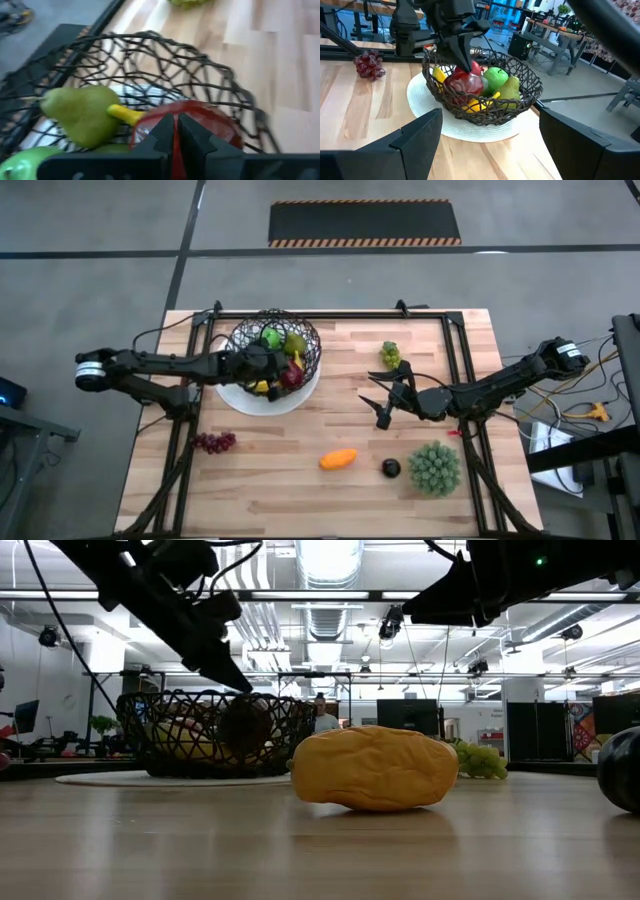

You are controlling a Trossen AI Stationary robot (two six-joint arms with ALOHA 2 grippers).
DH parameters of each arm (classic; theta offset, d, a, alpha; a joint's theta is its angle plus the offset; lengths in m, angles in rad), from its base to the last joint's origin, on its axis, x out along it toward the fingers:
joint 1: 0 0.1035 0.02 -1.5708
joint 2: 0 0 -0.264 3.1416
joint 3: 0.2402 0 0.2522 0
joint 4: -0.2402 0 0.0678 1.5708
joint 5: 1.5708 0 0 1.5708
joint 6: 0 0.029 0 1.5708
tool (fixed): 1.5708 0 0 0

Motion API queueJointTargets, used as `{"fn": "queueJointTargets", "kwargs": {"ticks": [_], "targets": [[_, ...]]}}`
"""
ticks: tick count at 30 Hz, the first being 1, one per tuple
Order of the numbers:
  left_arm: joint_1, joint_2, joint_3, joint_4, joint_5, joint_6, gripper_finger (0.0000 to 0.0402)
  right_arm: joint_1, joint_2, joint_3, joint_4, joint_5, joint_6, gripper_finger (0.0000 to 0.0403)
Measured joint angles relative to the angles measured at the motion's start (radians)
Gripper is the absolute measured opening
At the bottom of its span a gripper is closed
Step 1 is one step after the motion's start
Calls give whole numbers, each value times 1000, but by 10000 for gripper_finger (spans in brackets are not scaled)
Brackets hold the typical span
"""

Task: Build produce basket
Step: Put the red apple into the woven basket

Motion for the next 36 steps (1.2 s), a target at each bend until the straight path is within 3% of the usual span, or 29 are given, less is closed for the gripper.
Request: {"fn": "queueJointTargets", "kwargs": {"ticks": [6, 28, 32, 36], "targets": [[1, 23, -2, -18, -180, -25, 10, 0, 0, 0, -1, 0, 0, 315], [-1, -23, 1, -16, -178, -26, 10, 0, 0, 0, -1, 1, 16, 315], [-9, -66, 2, -7, -103, -25, 10, 0, 0, 0, -1, 1, 15, 315], [-13, -86, 3, -2, 75, -26, 10, 0, 0, 0, -1, 1, 15, 315]]}}
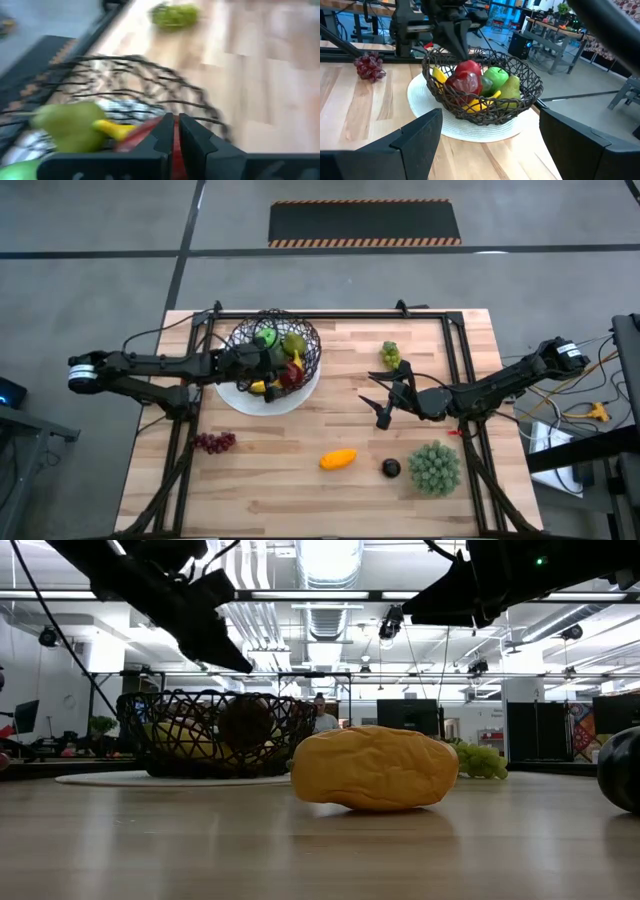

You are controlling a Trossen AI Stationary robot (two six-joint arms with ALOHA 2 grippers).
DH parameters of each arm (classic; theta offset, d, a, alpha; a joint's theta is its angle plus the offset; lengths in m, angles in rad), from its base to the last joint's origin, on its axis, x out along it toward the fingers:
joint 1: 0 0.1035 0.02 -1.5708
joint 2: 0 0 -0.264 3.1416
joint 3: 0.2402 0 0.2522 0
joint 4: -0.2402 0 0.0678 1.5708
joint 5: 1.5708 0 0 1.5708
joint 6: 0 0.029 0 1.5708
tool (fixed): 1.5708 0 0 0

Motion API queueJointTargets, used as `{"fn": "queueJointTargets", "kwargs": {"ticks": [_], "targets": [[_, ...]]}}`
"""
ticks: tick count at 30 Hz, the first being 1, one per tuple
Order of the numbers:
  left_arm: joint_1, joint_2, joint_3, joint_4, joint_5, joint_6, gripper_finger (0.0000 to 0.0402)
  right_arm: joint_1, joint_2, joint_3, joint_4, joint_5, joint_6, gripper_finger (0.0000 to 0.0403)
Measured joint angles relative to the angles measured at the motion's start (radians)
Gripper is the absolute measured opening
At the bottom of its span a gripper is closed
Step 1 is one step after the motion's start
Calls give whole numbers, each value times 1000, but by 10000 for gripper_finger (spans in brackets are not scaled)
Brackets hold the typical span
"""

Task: Build produce basket
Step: Put the red apple into the woven basket

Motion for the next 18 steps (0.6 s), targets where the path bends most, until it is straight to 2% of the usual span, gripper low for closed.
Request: {"fn": "queueJointTargets", "kwargs": {"ticks": [2, 7, 9, 14, 18], "targets": [[-4, 6, -4, 1, 44, -2, 10, 0, 0, 0, 0, 0, 0, 315], [-9, 70, -5, -12, 38, -16, 10, 0, 0, 0, 0, 0, 4, 315], [-9, 89, -1, 4, -16, -19, 10, 0, 0, 0, 1, 0, 4, 315], [-8, 103, -1, -12, -264, -25, 10, 0, 0, 0, 1, 0, 4, 315], [-7, 105, -3, -14, -303, -24, 10, 0, 0, 0, 2, 0, 4, 315]]}}
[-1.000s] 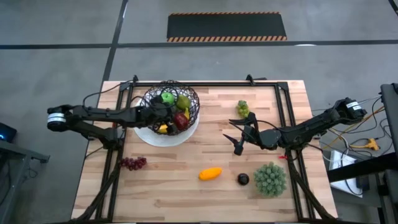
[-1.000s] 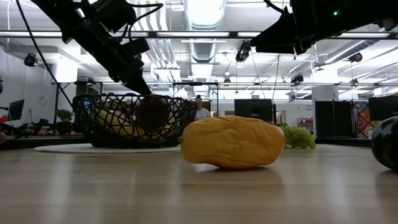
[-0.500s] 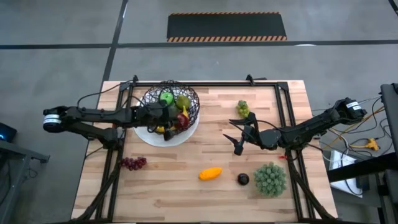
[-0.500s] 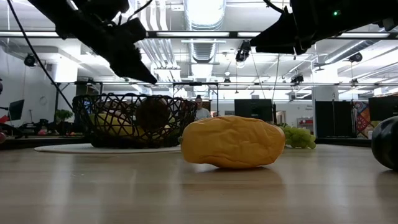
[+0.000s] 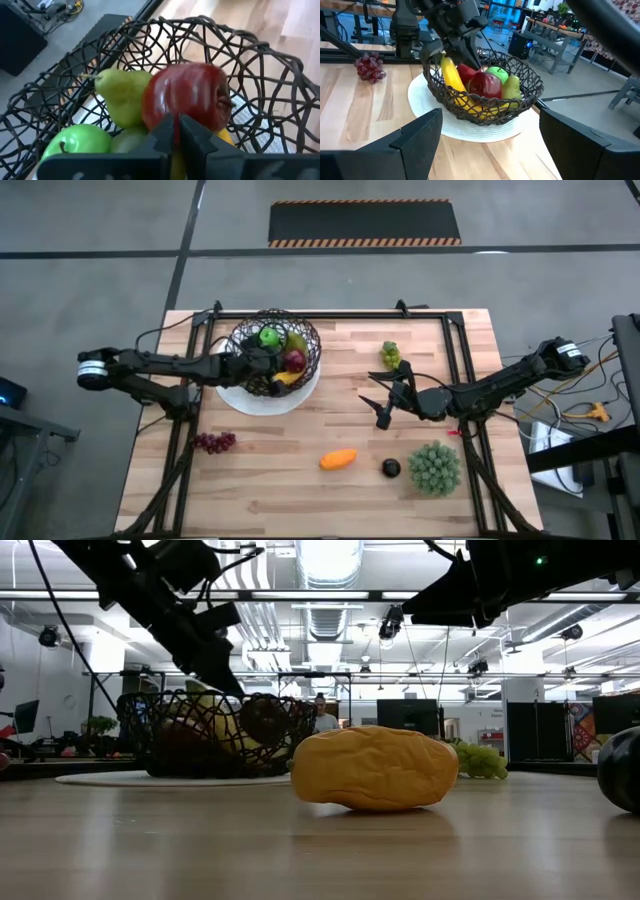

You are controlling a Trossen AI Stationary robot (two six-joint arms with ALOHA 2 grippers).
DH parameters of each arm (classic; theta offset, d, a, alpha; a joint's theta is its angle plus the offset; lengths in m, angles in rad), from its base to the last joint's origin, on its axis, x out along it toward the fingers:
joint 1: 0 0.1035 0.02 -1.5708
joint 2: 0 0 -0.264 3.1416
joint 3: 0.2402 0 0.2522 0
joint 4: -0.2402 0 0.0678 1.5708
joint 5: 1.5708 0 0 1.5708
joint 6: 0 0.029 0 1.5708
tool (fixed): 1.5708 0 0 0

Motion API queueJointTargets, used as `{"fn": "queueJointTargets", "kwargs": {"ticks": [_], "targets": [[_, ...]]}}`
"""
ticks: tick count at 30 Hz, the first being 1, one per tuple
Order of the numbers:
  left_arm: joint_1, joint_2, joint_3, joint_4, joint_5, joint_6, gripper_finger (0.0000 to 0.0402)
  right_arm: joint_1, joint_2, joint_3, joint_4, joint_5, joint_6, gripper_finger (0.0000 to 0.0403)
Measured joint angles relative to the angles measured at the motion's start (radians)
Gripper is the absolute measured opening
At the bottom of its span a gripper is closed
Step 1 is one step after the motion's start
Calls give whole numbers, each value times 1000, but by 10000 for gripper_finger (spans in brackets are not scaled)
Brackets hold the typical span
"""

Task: Build produce basket
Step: Put the red apple into the woven basket

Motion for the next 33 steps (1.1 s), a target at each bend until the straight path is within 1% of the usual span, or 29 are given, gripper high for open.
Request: {"fn": "queueJointTargets", "kwargs": {"ticks": [6, 9, 12, 14, 16, 18, 19, 20, 23, 24, 25, 27, 31, 33], "targets": [[0, 0, -2, -15, -10, -4, 10, 0, 0, 0, 0, 0, 0, 315], [0, 0, -1, -14, -67, -28, 10, 0, 0, 0, 0, 0, 0, 315], [0, 0, -1, -13, -167, -54, 10, 0, 0, 0, 0, 0, 5, 315], [1, -4, 1, -15, -187, -53, 10, 0, 0, 0, 0, 0, 6, 315], [-3, -12, 16, -15, -175, -40, 10, 0, 0, 0, 0, 0, 6, 315], [-12, -25, 34, -12, -123, -12, 10, 0, 0, 0, 0, 0, 6, 315], [-17, -34, 42, -11, -77, 9, 10, 0, 0, 0, 0, 0, 6, 315], [-21, -43, 46, -11, -13, 34, 10, 0, 0, 0, -1, 0, 6, 315], [-29, -67, 46, -12, 256, 116, 10, 0, 0, 0, -2, 0, -2, 315], [-30, -70, 45, -15, 321, 129, 10, 0, 0, 0, -3, 0, -3, 315], [-31, -71, 45, -22, 366, 130, 10, 0, 0, 0, -4, 0, -3, 315], [-29, -70, 43, -41, 388, 129, 10, 0, 0, 0, -6, 0, -3, 315], [-29, -61, 38, -86, 389, 130, 10, 0, 0, 0, -10, -1, -2, 315], [-29, -61, 29, -94, 355, 130, 10, 0, 0, 0, -11, -1, -2, 315]]}}
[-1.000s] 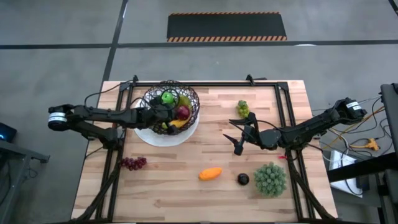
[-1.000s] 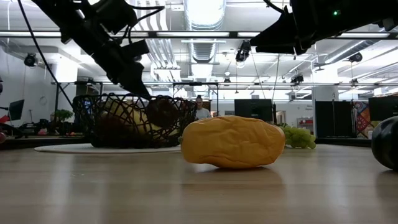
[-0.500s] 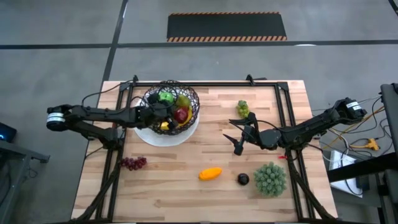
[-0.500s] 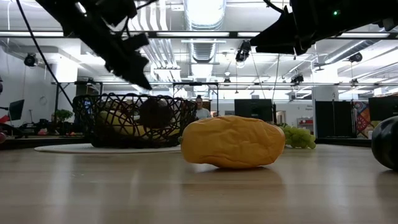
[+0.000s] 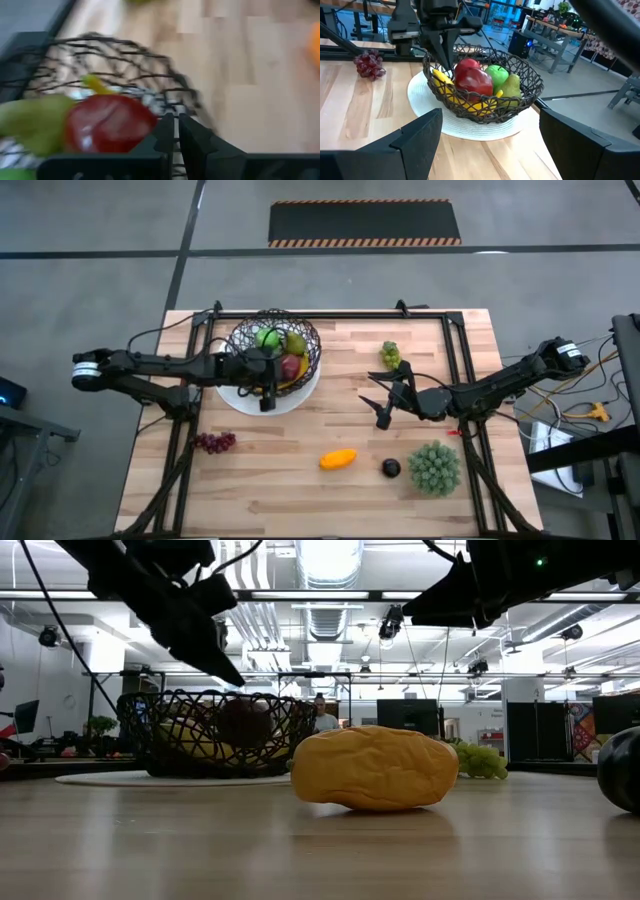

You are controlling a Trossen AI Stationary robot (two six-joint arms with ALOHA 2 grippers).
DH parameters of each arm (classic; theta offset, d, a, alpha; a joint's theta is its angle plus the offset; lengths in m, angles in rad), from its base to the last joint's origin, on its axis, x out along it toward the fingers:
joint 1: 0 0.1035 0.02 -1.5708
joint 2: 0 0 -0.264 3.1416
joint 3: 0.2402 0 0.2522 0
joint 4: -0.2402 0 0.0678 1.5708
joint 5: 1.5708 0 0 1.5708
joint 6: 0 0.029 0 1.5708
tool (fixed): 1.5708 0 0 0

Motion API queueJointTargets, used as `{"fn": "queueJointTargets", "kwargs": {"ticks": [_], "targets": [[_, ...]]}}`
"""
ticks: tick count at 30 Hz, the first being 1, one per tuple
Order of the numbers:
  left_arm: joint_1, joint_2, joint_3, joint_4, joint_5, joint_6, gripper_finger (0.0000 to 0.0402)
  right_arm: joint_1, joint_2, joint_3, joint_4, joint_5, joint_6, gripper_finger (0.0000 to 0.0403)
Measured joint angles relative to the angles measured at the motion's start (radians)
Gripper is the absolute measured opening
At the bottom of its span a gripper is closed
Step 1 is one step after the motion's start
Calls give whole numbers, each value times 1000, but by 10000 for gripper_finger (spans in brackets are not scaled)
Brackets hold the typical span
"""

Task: Build produce basket
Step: Put the red apple into the woven basket

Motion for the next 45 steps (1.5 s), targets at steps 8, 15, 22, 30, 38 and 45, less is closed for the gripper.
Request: {"fn": "queueJointTargets", "kwargs": {"ticks": [8, 15, 22, 30, 38, 45], "targets": [[2, -1, 1, 22, -302, 1, 10, 0, 0, 0, -1, 0, 5, 315], [-9, -51, 5, 11, -191, 10, 10, 0, 0, 0, -3, 0, 8, 315], [-11, -75, -14, -119, -14, -8, 10, 0, 0, 0, -9, 0, 8, 315], [-11, 7, -22, -110, -114, 1, 10, 0, 0, 0, -8, 0, 9, 315], [-11, 51, 0, 0, -299, 2, 10, 0, 0, 0, -8, 0, 9, 315], [-7, 54, 0, 42, -432, 2, 10, 0, 0, 0, -9, 0, 9, 315]]}}
